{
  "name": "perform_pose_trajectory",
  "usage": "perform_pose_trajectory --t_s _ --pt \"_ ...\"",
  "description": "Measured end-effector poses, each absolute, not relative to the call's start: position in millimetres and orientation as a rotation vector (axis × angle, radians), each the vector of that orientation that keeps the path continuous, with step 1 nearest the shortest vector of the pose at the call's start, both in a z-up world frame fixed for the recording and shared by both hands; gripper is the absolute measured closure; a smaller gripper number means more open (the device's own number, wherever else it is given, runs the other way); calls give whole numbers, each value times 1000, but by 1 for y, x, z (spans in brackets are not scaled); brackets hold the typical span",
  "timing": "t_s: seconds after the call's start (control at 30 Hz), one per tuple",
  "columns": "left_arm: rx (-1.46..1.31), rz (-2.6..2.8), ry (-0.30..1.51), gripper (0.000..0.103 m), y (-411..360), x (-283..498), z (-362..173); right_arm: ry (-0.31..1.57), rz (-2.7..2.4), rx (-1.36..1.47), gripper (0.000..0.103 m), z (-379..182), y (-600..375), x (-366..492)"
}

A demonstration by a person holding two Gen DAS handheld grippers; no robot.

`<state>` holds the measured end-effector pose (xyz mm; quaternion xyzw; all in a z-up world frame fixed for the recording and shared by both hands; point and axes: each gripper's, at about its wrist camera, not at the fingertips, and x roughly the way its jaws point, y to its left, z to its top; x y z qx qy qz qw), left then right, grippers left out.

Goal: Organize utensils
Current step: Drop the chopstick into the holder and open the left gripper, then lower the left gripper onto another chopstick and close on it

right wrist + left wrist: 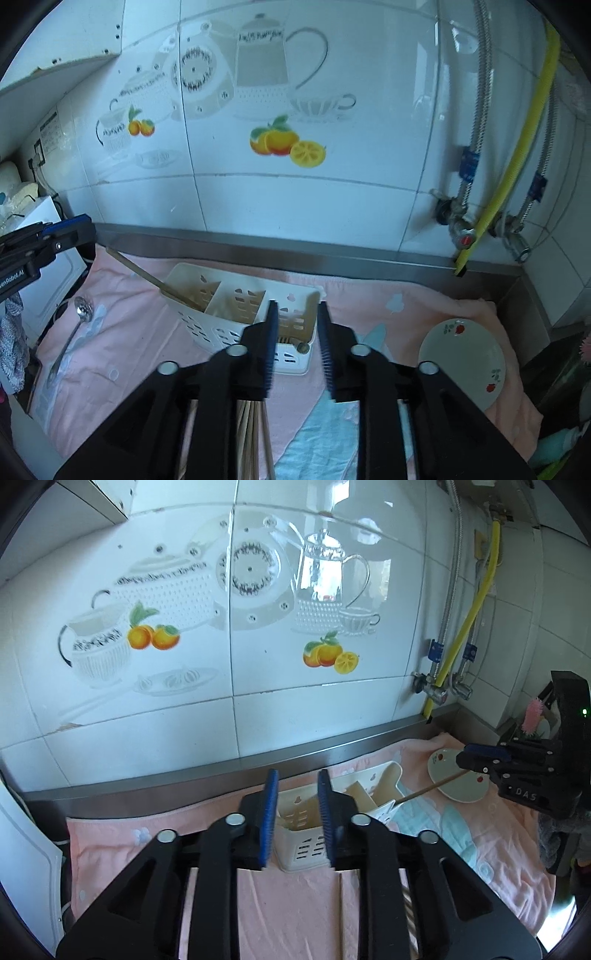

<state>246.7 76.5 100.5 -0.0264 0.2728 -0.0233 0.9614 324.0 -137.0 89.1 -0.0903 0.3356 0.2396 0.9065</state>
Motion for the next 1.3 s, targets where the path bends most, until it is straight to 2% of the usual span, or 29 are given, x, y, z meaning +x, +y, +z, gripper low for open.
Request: perform_pose_trajectory --t_s 0.07,0.27,0.4,0.9,1.3 --pt "-53 -42 538 68 76 236 103 670 490 -188 74 95 -141 315" --pt "-62 -45 502 52 74 193 102 601 496 -210 54 103 -154 270" --pt "-78 -55 493 43 73 168 94 576 507 -235 49 93 -159 237" --pt "-167 -21 546 41 78 93 14 646 530 -211 49 -3 -186 159" --pt "-238 24 601 41 87 68 -33 694 550 -207 63 -66 -174 111"
